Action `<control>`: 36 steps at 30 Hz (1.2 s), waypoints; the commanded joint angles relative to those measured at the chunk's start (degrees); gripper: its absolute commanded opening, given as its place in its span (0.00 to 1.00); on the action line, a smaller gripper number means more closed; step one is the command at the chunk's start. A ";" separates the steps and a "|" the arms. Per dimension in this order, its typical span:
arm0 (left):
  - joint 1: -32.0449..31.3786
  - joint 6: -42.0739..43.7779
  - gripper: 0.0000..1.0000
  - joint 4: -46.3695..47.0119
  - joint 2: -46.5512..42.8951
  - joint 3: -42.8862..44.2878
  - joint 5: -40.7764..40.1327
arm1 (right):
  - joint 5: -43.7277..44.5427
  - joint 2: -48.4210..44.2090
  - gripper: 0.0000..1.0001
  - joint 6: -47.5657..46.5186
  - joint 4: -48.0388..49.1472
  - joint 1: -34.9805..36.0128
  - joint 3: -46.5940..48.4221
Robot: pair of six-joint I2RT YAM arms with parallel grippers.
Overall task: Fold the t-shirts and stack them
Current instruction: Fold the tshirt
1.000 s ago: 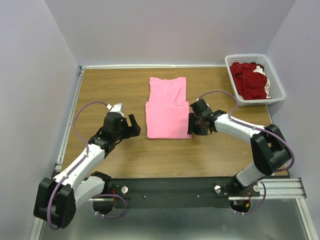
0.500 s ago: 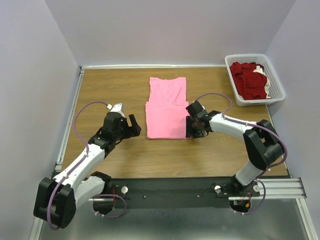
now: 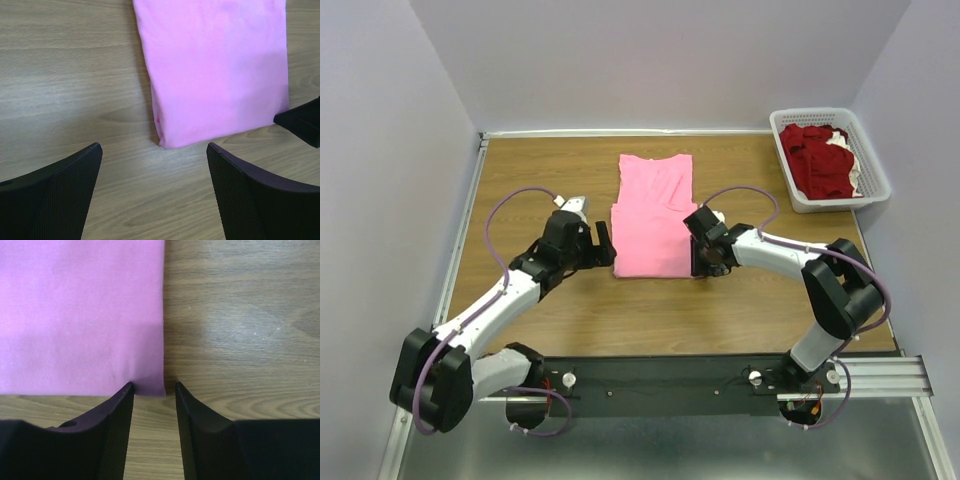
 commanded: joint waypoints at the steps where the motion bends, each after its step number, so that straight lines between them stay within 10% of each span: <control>1: -3.04 0.49 0.92 -4.51 3.47 3.03 -3.89 | 1.65 5.70 0.45 -0.11 -5.12 1.22 -2.16; 13: -8.40 -0.83 0.89 -7.33 10.77 5.85 -7.84 | 2.88 7.98 0.01 -2.31 -4.68 2.01 -2.51; 36: -12.18 -0.13 0.59 -8.29 30.02 13.58 -9.60 | 1.82 8.87 0.01 -4.16 -1.87 2.36 -4.45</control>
